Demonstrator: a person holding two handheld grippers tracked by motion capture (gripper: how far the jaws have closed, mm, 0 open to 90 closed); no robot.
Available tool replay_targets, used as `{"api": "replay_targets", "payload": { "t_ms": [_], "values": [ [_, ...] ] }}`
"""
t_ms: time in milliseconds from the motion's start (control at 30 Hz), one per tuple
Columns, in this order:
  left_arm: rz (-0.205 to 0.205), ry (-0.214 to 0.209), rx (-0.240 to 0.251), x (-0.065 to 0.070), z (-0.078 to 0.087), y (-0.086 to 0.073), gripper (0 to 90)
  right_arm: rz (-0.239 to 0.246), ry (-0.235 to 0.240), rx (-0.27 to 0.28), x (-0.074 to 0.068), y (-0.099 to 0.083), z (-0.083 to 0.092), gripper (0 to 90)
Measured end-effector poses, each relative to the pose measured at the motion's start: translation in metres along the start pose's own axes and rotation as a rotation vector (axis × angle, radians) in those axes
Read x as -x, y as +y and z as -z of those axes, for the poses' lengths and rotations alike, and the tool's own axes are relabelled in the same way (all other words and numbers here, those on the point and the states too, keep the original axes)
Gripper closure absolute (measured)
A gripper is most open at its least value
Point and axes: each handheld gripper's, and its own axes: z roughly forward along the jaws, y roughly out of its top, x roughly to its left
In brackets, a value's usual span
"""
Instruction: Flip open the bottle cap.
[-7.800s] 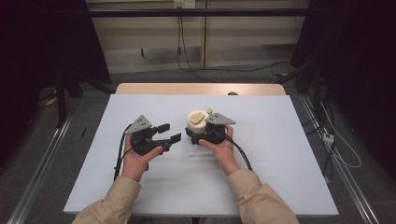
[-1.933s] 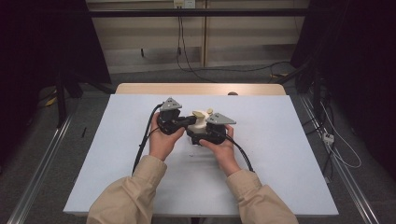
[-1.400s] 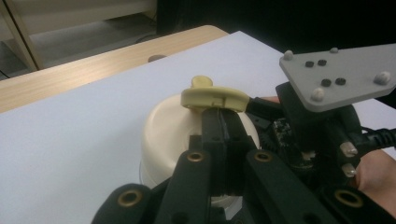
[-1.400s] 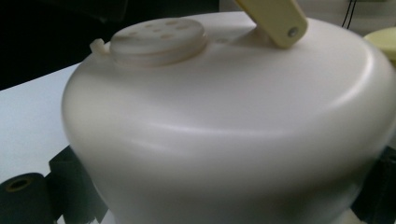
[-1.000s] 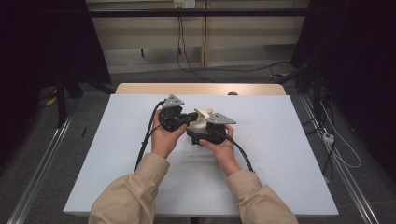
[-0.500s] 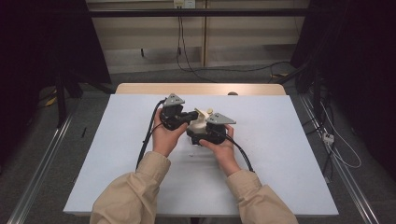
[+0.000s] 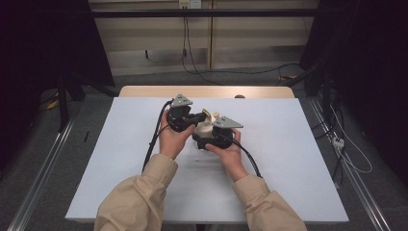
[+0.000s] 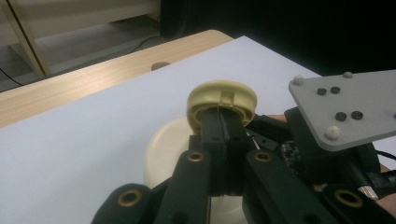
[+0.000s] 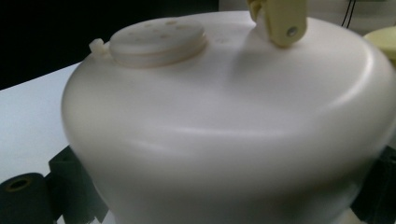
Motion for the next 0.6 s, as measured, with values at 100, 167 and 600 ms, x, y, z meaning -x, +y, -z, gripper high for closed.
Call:
{"api": "replay_targets", "payload": {
  "t_ms": [100, 167, 600],
  "values": [
    [0.000, 0.000, -0.002, -0.0008, -0.0017, 0.0004, 90.0, 0.000, 0.001, 0.000, 0.0002, 0.0000, 0.0001, 6.0],
    [0.001, 0.001, -0.005, -0.0009, -0.0027, 0.0005, 90.0, 0.000, 0.002, 0.001, 0.0003, 0.0000, 0.0001, 6.0],
    [0.003, -0.003, -0.001, -0.0007, -0.0087, 0.0003, 90.0, 0.004, -0.001, 0.003, 0.0000, -0.0002, 0.0007, 6.0]
  ]
}}
